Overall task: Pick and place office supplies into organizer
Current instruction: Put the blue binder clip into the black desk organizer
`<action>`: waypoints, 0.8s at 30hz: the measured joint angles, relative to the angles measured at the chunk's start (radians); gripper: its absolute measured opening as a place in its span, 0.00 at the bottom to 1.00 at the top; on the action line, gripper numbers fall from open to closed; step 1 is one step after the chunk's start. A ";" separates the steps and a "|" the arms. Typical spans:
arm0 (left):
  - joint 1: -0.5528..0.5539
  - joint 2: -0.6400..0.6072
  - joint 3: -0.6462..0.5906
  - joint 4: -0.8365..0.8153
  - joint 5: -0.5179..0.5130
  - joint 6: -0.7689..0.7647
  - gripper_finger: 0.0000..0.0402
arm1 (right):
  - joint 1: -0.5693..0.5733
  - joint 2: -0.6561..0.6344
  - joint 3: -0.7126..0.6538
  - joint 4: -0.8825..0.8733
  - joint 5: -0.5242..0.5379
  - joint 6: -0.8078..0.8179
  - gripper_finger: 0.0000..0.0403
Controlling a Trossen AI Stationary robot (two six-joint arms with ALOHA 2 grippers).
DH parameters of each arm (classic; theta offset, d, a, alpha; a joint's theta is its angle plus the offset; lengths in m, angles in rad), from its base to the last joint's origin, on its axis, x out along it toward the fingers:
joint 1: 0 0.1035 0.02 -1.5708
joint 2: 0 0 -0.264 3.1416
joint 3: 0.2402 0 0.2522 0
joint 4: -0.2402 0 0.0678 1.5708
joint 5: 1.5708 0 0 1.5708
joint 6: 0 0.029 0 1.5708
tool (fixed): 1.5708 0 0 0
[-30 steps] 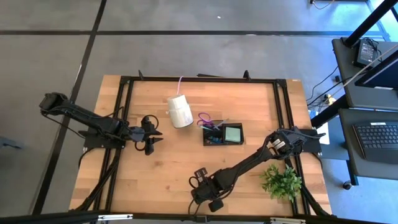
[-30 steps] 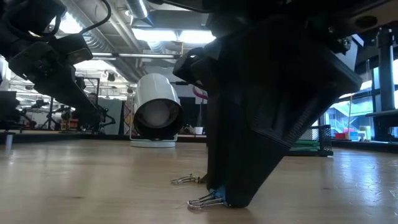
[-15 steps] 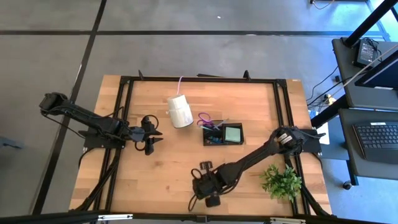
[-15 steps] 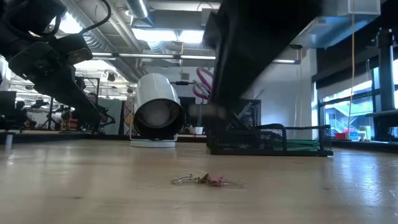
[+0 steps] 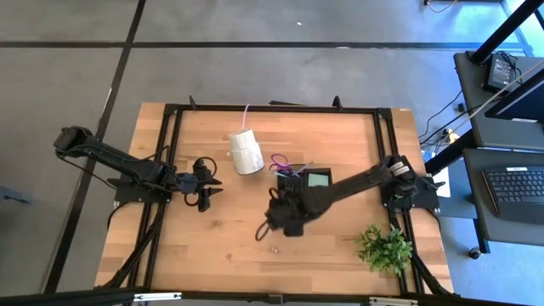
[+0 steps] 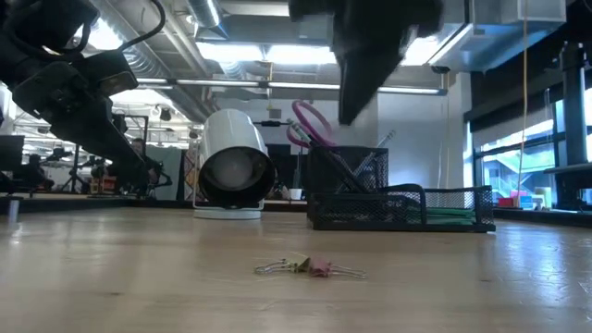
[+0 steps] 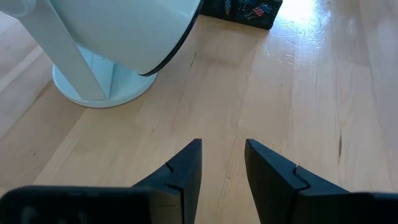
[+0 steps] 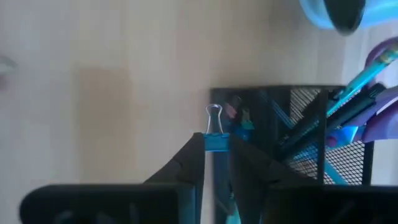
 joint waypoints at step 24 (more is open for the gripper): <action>0.000 0.000 0.000 -0.001 0.002 0.000 0.29 | -0.129 0.004 -0.272 0.108 0.000 -0.017 0.16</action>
